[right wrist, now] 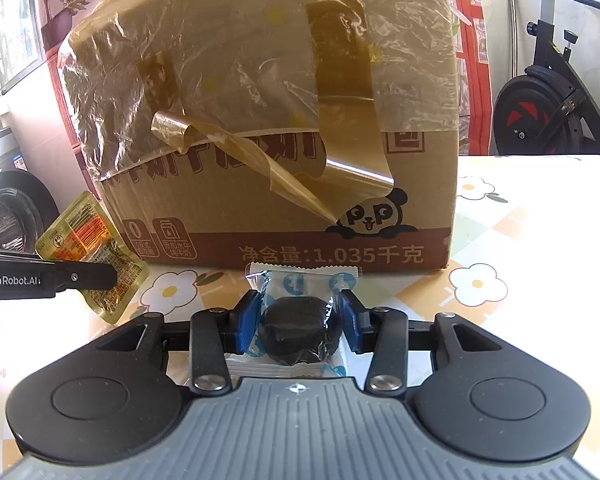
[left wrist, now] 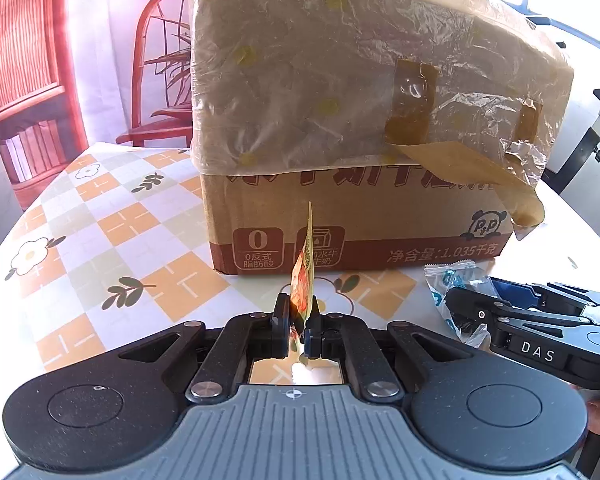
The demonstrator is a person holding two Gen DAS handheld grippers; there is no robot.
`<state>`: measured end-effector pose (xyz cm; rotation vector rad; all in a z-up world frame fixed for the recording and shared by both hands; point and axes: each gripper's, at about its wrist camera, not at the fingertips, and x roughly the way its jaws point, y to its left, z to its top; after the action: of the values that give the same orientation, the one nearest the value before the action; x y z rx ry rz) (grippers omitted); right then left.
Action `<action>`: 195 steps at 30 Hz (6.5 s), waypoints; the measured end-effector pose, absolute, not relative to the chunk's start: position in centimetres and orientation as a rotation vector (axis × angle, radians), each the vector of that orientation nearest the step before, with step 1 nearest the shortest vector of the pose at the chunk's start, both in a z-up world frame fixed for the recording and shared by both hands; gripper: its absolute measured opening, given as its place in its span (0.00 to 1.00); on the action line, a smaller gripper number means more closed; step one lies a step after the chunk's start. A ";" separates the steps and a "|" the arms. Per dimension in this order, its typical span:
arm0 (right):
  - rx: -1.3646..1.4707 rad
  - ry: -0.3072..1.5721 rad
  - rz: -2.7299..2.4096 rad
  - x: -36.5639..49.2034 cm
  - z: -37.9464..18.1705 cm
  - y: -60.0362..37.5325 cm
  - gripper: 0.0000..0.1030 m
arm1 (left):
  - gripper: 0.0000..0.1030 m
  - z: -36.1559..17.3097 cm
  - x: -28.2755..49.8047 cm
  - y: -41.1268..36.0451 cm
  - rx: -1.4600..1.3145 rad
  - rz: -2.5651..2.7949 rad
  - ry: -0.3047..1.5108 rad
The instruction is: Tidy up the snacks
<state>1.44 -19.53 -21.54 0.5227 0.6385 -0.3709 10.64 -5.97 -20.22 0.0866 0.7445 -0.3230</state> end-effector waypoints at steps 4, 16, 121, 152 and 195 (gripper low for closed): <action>0.518 0.642 -0.370 1.6 -21.5 -19.5 0.44 | 0.07 -19.7 10.2 -5.1 0.076 -0.305 0.733; 0.498 0.656 -0.376 1.7 -21.5 -19.3 0.43 | 0.07 -18.5 9.7 -2.4 0.028 -0.254 0.694; 0.410 0.917 -0.083 3.0 -19.8 -13.5 0.50 | 0.39 -23.1 13.0 -2.2 0.004 -0.555 1.015; 0.232 0.518 -0.160 3.8 -4.2 -19.7 0.37 | 0.29 -4.5 14.3 -5.5 0.048 -0.599 0.506; 0.353 0.529 -0.322 8.6 -1.5 -27.2 0.99 | 0.86 1.0 17.4 -5.4 0.121 -0.274 0.413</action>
<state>8.62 -27.23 -1.48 0.3535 0.5285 -0.3215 17.45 -5.38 1.02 0.1206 0.4125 -0.2744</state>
